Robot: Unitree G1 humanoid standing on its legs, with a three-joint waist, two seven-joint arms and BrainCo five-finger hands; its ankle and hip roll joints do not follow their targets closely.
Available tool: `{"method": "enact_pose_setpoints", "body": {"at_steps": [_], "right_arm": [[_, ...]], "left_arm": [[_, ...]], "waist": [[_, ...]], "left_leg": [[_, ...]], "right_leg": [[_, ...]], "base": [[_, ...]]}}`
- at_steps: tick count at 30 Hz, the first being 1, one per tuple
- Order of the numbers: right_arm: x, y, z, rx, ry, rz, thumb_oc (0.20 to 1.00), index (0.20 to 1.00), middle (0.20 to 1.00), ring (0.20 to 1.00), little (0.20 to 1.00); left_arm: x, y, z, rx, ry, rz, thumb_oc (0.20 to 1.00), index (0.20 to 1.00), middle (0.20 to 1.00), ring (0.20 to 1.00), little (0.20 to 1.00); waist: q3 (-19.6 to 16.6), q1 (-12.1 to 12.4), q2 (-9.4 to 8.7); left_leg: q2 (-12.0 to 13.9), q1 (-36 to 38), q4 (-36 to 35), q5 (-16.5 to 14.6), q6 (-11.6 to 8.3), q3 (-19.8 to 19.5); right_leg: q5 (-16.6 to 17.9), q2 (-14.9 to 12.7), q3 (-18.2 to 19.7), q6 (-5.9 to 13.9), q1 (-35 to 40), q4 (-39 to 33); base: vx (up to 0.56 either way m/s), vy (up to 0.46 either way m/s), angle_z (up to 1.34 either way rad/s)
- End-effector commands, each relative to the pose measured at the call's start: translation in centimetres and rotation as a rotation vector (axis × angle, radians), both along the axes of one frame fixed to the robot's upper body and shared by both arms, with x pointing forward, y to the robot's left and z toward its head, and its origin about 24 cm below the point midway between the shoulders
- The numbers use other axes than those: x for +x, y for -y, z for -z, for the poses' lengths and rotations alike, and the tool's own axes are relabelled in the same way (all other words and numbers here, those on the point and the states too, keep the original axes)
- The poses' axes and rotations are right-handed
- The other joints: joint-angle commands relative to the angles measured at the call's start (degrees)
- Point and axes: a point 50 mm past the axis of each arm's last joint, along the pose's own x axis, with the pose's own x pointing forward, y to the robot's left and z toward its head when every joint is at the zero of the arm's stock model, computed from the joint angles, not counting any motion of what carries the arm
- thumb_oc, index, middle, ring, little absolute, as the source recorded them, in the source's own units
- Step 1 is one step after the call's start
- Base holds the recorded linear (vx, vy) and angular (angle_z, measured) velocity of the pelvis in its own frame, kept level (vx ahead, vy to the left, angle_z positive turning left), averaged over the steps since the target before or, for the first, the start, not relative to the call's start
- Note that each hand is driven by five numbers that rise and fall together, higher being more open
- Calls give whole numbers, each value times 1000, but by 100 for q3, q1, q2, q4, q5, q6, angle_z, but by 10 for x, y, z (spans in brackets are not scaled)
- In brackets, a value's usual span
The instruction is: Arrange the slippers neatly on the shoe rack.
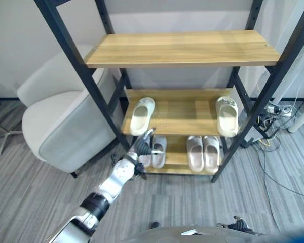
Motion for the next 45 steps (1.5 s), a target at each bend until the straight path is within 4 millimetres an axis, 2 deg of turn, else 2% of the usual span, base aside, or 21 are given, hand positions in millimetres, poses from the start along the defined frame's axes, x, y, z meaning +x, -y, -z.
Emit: {"method": "enact_pose_setpoints", "body": {"at_steps": [1, 7, 11, 14, 17, 21, 25, 26, 30, 33, 37, 42, 44, 45], "right_arm": [[-31, 3, 3, -24, -62, 42, 1000, 1000, 1000, 1000, 1000], [-48, 8, 3, -44, -106, 79, 1000, 1000, 1000, 1000, 1000], [-52, 8, 3, -46, -113, 87, 1000, 1000, 1000, 1000, 1000], [-53, 10, 3, -55, -107, 91, 1000, 1000, 1000, 1000, 1000], [-47, 13, 2, -70, -87, 91, 1000, 1000, 1000, 1000, 1000], [-31, 15, 0, -78, -36, 67, 1000, 1000, 1000, 1000, 1000], [-27, 16, -1, -86, -13, 58, 1000, 1000, 1000, 1000, 1000], [-22, 15, -2, -88, 2, 44, 1000, 1000, 1000, 1000, 1000], [-19, 15, -3, -89, 19, 34, 1000, 1000, 1000, 1000, 1000], [-9, 17, -5, -94, 55, 17, 1000, 1000, 1000, 1000, 1000], [-5, 15, -5, -81, 73, 4, 1000, 1000, 1000, 1000, 1000], [1, 13, -6, -73, 87, -11, 1000, 1000, 1000, 1000, 1000], [1, 12, -6, -68, 86, -13, 1000, 1000, 1000, 1000, 1000], [2, 11, -6, -61, 86, -11, 1000, 1000, 1000, 1000, 1000]], "left_arm": [[35, 14, -40, 44, 223, -10, 1000, 1000, 1000, 1000, 1000], [44, 18, -58, 23, 297, -14, 1000, 1000, 1000, 1000, 1000], [45, 19, -59, 38, 307, -13, 1000, 1000, 1000, 1000, 1000], [56, 17, -67, 144, 370, -34, 1000, 1000, 1000, 1000, 1000], [63, 16, -74, 204, 412, -53, 1000, 1000, 1000, 1000, 1000], [78, 12, -94, 327, 504, -64, 1000, 1000, 1000, 1000, 1000], [87, 5, -107, 415, 561, -98, 1000, 1000, 1000, 1000, 1000], [93, -1, -112, 479, 583, -132, 1000, 1000, 1000, 1000, 1000], [96, -8, -118, 549, 612, -153, 1000, 1000, 1000, 1000, 1000], [105, -21, -134, 639, 649, -201, 1000, 1000, 1000, 1000, 1000], [109, -35, -144, 708, 664, -236, 1000, 1000, 1000, 1000, 1000], [114, -51, -158, 753, 676, -284, 1000, 1000, 1000, 1000, 1000], [115, -57, -168, 733, 696, -315, 1000, 1000, 1000, 1000, 1000], [115, -58, -180, 737, 735, -321, 1000, 1000, 1000, 1000, 1000]], "waist": [[4, -95, 150], [-31, -198, 150], [-31, -231, 160], [-35, -299, 198], [2, -341, 230], [95, -395, 284], [171, -409, 295], [253, -427, 277], [305, -406, 262], [444, -387, 223], [481, -328, 153], [509, -289, 76], [524, -259, 45], [539, -215, 23]], "left_leg": [[190, -192, 528, -579, -167, 274], [183, -131, 546, -653, -158, 402], [174, -57, 534, -721, -152, 441], [166, -42, 479, -717, -147, 512], [163, -75, 444, -692, -150, 557], [131, -220, 420, -679, -143, 645], [125, -354, 497, -716, -129, 731], [129, -432, 557, -739, -120, 769], [130, -544, 635, -758, -106, 817], [140, -797, 749, -762, -84, 870], [154, -1004, 845, -778, -73, 900], [164, -1167, 908, -788, -70, 914], [167, -1231, 947, -795, -66, 918], [167, -1277, 976, -809, -59, 899]], "right_leg": [[-544, 11, -120, 297, -553, 1013], [-490, -8, 4, 338, -553, 973], [-536, -25, 44, 351, -504, 964], [-506, -33, 126, 375, -549, 928], [-482, -51, 168, 400, -625, 923], [-403, -90, 276, 448, -830, 914], [-351, -84, 367, 469, -1009, 957], [-337, -81, 418, 477, -1100, 998], [-322, -62, 475, 493, -1230, 1058], [-269, -43, 565, 518, -1493, 1127], [-220, -48, 598, 542, -1654, 1133], [-172, -51, 615, 561, -1792, 1125], [-157, -52, 623, 566, -1839, 1128], [-157, -53, 614, 568, -1865, 1128]], "base": [[30, -19, -12], [21, -1, -14], [36, 13, -10], [16, 25, -14], [-18, 31, -10], [-17, 40, -14], [-33, 34, -17], [-47, 35, -15], [-22, 17, -19], [-59, 41, -7], [-23, 10, -12], [-8, 0, -6], [0, 0, 0], [0, 0, 0]]}}
